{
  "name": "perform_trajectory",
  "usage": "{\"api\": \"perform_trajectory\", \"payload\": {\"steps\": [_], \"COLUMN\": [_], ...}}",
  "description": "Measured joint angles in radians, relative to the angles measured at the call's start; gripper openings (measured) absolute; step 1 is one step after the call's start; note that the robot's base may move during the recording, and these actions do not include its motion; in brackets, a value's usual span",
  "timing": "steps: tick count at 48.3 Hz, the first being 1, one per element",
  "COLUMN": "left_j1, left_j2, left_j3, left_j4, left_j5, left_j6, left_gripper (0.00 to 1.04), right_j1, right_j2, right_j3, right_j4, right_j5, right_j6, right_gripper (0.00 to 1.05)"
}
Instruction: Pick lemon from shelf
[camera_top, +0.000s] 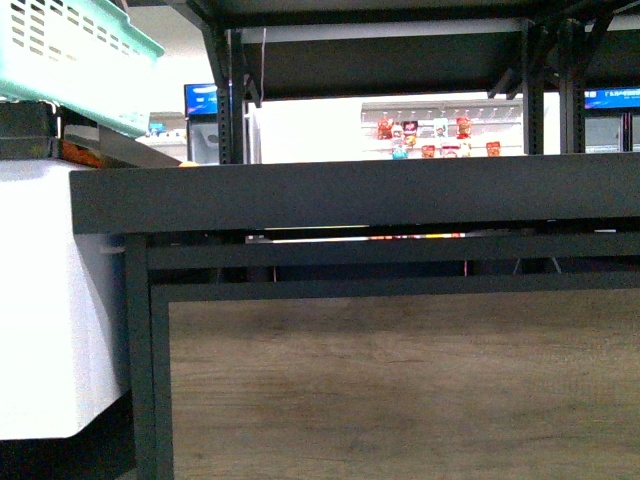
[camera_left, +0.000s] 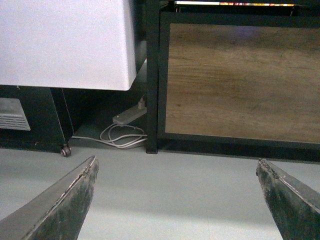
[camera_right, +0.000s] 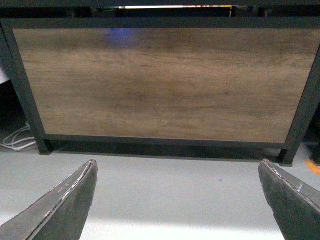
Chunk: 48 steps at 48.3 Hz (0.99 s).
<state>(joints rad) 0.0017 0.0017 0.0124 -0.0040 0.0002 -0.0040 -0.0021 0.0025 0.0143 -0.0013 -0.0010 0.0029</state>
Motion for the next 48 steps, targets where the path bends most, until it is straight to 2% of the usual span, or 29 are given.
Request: {"api": "perform_trajectory", "payload": {"steps": [48], "left_j1": [0.000], "left_j2": [-0.001], "left_j3": [0.000], "left_j4": [0.000], "left_j5": [0.000], "left_j6": [0.000], "left_gripper": [0.97], "right_j1": [0.000], "right_j2": [0.000], "right_j3": [0.000], "right_j4": [0.000], "right_j5": [0.000], "right_j6": [0.000], "right_gripper": [0.97]}}
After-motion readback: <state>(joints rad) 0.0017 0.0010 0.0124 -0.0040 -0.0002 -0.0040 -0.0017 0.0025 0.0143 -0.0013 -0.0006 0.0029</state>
